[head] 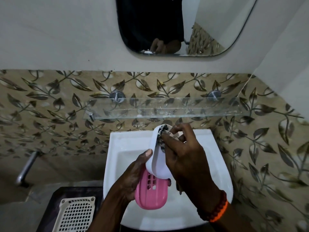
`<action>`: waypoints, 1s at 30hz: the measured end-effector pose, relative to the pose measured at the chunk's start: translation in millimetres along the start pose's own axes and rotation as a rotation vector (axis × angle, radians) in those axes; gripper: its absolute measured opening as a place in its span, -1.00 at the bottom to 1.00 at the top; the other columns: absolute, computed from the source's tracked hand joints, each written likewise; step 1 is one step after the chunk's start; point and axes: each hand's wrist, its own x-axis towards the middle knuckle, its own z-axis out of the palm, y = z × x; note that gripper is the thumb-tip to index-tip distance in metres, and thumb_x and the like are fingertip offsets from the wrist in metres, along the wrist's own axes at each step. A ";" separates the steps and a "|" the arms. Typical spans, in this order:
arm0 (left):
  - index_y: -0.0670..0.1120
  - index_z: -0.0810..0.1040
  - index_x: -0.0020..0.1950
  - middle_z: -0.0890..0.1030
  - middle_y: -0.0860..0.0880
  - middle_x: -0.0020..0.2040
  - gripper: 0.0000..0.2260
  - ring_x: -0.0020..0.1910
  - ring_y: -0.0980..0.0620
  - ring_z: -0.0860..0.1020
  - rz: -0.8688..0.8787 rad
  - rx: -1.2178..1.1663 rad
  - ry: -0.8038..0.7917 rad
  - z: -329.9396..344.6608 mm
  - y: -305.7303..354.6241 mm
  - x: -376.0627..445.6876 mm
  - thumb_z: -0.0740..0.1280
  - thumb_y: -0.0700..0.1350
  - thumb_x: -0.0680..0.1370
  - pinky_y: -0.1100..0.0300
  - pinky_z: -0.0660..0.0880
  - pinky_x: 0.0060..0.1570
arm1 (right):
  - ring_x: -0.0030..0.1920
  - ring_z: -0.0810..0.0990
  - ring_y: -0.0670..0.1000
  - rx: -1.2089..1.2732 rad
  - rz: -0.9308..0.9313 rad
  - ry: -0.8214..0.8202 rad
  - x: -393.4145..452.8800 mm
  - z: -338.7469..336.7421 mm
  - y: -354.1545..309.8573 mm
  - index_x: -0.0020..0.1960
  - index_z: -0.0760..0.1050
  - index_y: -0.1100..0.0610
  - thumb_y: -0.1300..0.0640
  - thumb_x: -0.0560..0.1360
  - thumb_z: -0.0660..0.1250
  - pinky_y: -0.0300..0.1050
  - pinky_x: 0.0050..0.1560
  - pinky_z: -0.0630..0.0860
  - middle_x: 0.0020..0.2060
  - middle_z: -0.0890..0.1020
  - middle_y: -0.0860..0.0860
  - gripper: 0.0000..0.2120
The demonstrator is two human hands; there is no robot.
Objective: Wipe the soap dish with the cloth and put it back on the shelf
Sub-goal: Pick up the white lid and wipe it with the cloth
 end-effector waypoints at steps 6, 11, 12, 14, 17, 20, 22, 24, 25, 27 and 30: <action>-0.11 0.60 0.29 0.74 -0.21 0.02 -0.20 -0.10 -0.15 0.73 0.123 0.044 0.099 4.1 0.0 -2.4 0.72 0.13 0.12 0.00 0.67 -0.15 | -0.18 0.63 0.19 -0.009 0.296 -0.383 -9.7 -15.0 -8.2 -0.10 0.48 0.10 0.06 0.57 0.21 0.00 -0.22 0.54 -0.09 0.51 0.07 -0.85; -0.19 0.54 0.37 0.72 -0.27 0.06 -0.08 -0.03 -0.20 0.73 0.153 -0.009 0.159 4.9 -3.6 0.0 0.74 0.10 0.11 -0.02 0.68 -0.09 | -0.16 0.63 0.00 0.242 0.294 -0.578 -9.1 -26.5 -21.9 -0.20 0.57 0.14 0.12 0.51 0.33 -0.05 -0.09 0.56 -0.20 0.68 0.08 -0.85; -0.21 0.54 0.37 0.72 -0.29 0.06 -0.07 -0.05 -0.21 0.73 0.134 -0.045 0.155 5.9 -3.6 0.1 0.74 0.09 0.09 -0.02 0.68 -0.12 | -0.15 0.65 -0.05 0.351 0.343 -0.565 -7.6 -26.0 -22.0 -0.20 0.60 0.14 0.17 0.50 0.37 -0.06 -0.07 0.59 -0.20 0.70 0.06 -0.88; -0.25 0.56 0.35 0.71 -0.32 0.07 -0.10 -0.04 -0.24 0.72 0.090 -0.093 0.140 9.7 -1.2 0.5 0.74 0.08 0.12 -0.04 0.69 -0.08 | -0.14 0.72 -0.15 0.608 0.456 -0.431 -7.4 -20.5 -21.7 -0.12 0.72 0.09 0.24 0.48 0.44 -0.09 -0.01 0.65 -0.19 0.76 -0.04 -0.91; -0.22 0.70 0.17 0.72 -0.30 0.07 -0.24 -0.02 -0.23 0.73 0.063 -0.072 0.137 7.6 -0.9 4.5 0.73 0.14 0.08 -0.04 0.68 -0.06 | -0.05 0.71 -0.20 0.616 0.392 -0.080 -13.7 -1.2 -16.2 -0.01 0.75 0.09 0.27 0.44 0.49 -0.15 0.09 0.65 -0.10 0.76 -0.12 -0.83; -0.15 0.75 0.08 0.75 -0.26 0.00 -0.33 -0.11 -0.20 0.74 0.091 -0.066 0.161 7.0 -7.4 6.4 0.71 0.18 0.09 0.01 0.68 -0.16 | -0.03 0.68 -0.09 0.330 0.147 0.192 -14.4 12.5 -7.6 -0.05 0.70 0.23 0.38 0.42 0.49 -0.27 0.09 0.59 -0.09 0.73 0.05 -0.86; -0.16 0.77 0.04 0.76 -0.24 -0.09 -0.51 -0.22 -0.16 0.75 0.105 -0.050 0.229 13.5 -13.4 4.8 0.61 0.17 0.30 0.08 0.68 -0.28 | -0.03 0.66 0.02 0.181 0.041 0.249 -12.6 19.0 3.0 -0.06 0.68 0.29 0.40 0.44 0.48 -0.23 0.08 0.59 -0.09 0.71 0.14 -0.90; -0.17 0.79 -0.13 0.74 -0.21 -0.28 -0.64 -0.41 -0.10 0.71 0.096 -0.070 0.300 16.4 -17.1 1.1 0.34 0.07 0.54 0.15 0.64 -0.45 | -0.05 0.66 0.08 0.033 0.005 0.225 -13.2 23.9 9.8 -0.04 0.67 0.28 0.34 0.51 0.42 -0.11 -0.01 0.63 -0.09 0.69 0.15 -0.94; -0.16 0.78 -0.15 0.73 -0.21 -0.30 -0.65 -0.44 -0.10 0.70 0.090 -0.096 0.306 17.9 -17.2 1.6 0.35 0.07 0.53 0.14 0.63 -0.48 | -0.08 0.66 0.09 -0.017 0.027 0.212 -14.0 26.0 11.9 -0.04 0.66 0.26 0.31 0.52 0.41 -0.07 -0.08 0.63 -0.10 0.68 0.14 -0.94; -0.18 0.76 0.00 0.74 -0.25 -0.21 -0.54 -0.37 -0.16 0.71 0.079 -0.121 0.276 16.6 -16.4 4.0 0.58 0.16 0.31 0.06 0.66 -0.41 | -0.14 0.69 0.07 0.049 0.187 0.240 -12.2 26.5 12.9 -0.06 0.67 0.22 0.30 0.48 0.47 -0.09 -0.14 0.63 -0.14 0.70 0.10 -0.95; -0.19 0.72 0.13 0.74 -0.23 -0.19 -0.45 -0.32 -0.16 0.72 0.075 -0.123 0.264 11.5 -17.8 5.7 0.47 0.16 0.31 0.05 0.67 -0.34 | -0.06 0.72 -0.13 0.395 0.484 0.188 -6.1 19.5 8.2 0.03 0.73 0.12 0.21 0.47 0.51 -0.20 0.01 0.65 -0.10 0.76 -0.07 -0.86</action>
